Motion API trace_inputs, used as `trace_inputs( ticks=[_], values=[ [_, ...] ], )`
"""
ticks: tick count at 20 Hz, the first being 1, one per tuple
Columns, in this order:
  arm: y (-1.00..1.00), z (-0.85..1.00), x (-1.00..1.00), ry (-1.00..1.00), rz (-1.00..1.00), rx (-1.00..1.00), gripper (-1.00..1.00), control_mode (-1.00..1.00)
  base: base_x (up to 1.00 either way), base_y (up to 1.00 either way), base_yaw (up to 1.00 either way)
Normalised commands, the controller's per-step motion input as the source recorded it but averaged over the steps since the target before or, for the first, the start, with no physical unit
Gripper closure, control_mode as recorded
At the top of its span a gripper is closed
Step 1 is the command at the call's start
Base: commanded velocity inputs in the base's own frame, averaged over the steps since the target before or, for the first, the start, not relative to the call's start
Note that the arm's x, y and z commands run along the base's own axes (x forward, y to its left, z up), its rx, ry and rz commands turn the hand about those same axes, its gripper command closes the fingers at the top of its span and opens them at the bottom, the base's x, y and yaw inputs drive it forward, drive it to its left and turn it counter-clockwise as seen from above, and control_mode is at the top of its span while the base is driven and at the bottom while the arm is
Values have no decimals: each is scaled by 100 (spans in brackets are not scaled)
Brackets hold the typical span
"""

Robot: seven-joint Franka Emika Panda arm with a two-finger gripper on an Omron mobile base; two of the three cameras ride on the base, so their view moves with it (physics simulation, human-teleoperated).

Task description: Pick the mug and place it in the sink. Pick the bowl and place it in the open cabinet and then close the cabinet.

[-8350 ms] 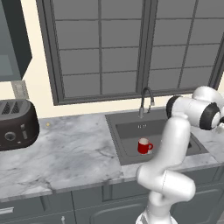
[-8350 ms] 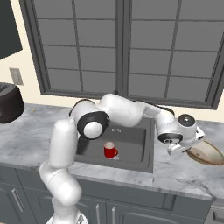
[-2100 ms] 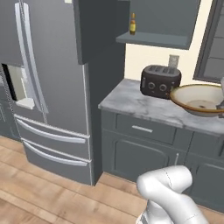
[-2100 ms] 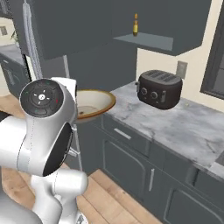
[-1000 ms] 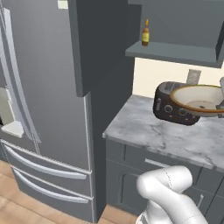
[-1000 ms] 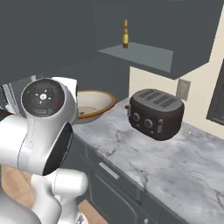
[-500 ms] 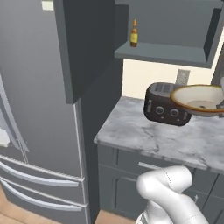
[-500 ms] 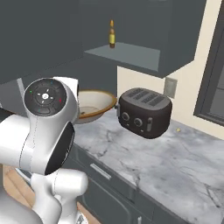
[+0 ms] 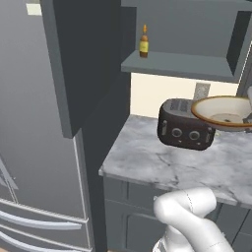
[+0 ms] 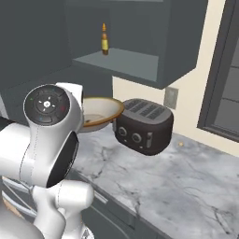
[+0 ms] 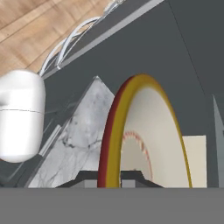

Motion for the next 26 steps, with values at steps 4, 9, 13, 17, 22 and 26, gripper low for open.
trace_inputs(
  ticks=[4,9,13,17,22,26],
  values=[
    [0,0,0,0,0,0,100,100,72,0,0],
    [0,0,0,0,0,0,100,100,4,5,0],
    [0,0,0,0,0,0,100,100,-4,9,0],
    [0,0,0,0,0,0,100,100,-8,17,1],
    [3,0,-2,-1,0,0,100,-100,-2,11,1],
    [20,4,-47,-13,0,-5,100,-100,0,0,0]
  ],
)
